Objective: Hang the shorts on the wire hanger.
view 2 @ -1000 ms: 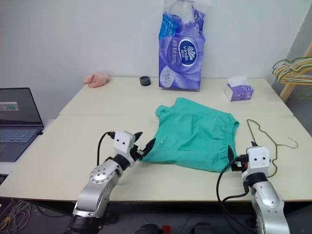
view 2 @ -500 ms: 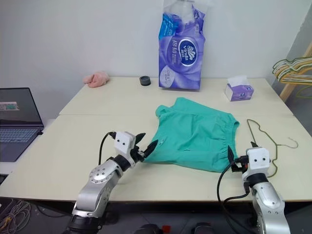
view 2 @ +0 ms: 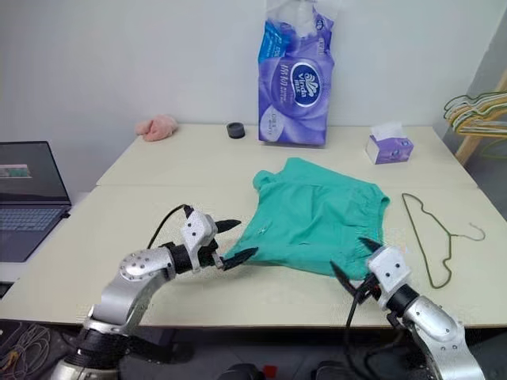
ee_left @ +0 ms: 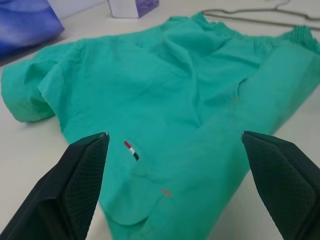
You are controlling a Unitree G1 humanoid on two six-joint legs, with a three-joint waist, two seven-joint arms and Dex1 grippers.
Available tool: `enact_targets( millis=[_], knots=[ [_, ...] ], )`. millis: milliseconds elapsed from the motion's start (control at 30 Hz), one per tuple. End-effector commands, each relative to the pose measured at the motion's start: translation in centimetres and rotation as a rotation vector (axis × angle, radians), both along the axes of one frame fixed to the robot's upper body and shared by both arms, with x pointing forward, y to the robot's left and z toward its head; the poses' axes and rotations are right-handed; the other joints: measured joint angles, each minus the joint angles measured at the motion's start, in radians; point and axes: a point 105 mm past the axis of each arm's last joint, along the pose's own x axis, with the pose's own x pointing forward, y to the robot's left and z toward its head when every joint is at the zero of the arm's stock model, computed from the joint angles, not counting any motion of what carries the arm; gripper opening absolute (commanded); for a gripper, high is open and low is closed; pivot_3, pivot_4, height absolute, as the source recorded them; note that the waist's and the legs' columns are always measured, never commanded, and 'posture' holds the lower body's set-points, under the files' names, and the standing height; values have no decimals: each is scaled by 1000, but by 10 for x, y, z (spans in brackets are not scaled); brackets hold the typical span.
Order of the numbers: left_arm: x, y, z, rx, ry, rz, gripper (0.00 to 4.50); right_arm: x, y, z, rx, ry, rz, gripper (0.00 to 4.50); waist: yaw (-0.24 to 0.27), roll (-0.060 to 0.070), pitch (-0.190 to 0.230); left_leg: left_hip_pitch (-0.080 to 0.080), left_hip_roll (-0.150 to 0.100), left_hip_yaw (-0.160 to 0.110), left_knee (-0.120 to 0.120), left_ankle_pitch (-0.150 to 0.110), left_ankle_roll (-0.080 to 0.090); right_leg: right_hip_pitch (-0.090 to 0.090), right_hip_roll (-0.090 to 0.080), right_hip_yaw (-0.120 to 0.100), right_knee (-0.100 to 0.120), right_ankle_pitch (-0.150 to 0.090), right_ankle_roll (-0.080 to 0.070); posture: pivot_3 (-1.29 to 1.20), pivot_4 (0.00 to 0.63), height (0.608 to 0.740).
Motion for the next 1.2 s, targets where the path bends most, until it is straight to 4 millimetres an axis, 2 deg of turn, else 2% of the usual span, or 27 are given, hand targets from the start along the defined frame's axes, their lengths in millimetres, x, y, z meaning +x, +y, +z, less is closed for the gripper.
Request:
enact_targets(
  millis=[33, 233, 333, 367, 467, 667, 767, 833, 933, 1033, 1200],
  knots=[
    [6, 1, -1, 94, -37, -90, 4485, -13, 16, 10, -51, -1, 178, 4500, 0, -2, 1, 0, 0, 0, 0, 0, 0, 0, 0, 0, 0, 0, 0, -40, 33, 740],
    [4, -5, -25, 211, -3, -221, 4485, -20, 14, 6, -131, 15, 257, 4500, 0, -8, 5, -2, 1, 0, 0, 0, 0, -1, -1, 0, -1, 0, 0, -43, 34, 740],
    [12, -7, -32, 243, -15, -227, 4485, -20, 8, 2, -144, 10, 236, 4500, 0, -11, 8, -2, 1, -1, 0, 0, 0, -1, -1, -1, 0, 0, 0, -49, 38, 740],
    [16, -7, -34, 262, -31, -224, 4306, -19, 5, 1, -155, 6, 226, 4500, 0, -12, 8, -2, 1, -1, 0, 0, 0, -1, -1, -1, 0, 0, 0, -51, 38, 740],
    [20, -8, -39, 295, -66, -240, 3620, -17, -6, -2, -187, -15, 190, 4500, 0, -13, 9, -2, 1, -1, 0, 0, 0, -1, -1, 0, 0, 0, 0, -60, 38, 740],
    [22, -16, -35, 259, -95, -259, 1752, -4, -45, -11, -408, -102, 115, 4500, -1, -13, 9, -2, 0, 0, 0, 0, 0, -1, -1, 0, 0, 1, 1, -70, 38, 740],
    [23, -18, -31, 244, -108, -262, 781, 6, -57, -17, -569, -142, 160, 4500, -6, -13, 9, -2, 0, 1, 0, 0, 0, -1, -1, 0, 0, 1, 1, -70, 38, 740],
    [23, -20, -29, 241, -117, -266, 134, 13, -58, -17, -644, -176, 208, 4500, -9, -13, 9, -1, 0, 1, 0, 0, 0, -1, -1, 0, 1, 1, 0, -70, 36, 740],
    [23, -21, -27, 236, -123, -268, 28, 20, -59, -19, -716, -200, 254, 4500, -13, -13, 9, -1, 1, 1, 0, 0, 0, -1, -1, 0, 1, 2, -1, -71, 35, 740],
    [22, -24, -25, 227, -128, -272, 28, 37, -63, -24, -872, -237, 322, 4500, -20, -13, 9, -2, 0, 1, 0, 0, 0, -1, -1, 0, 1, 3, -3, -65, 33, 740],
    [20, -25, -24, 217, -130, -272, 28, 48, -63, -27, -926, -228, 370, 4500, -25, -14, 9, -2, 0, 1, 0, 0, 0, -1, -1, 0, 1, 4, -3, -56, 29, 740]
  ],
)
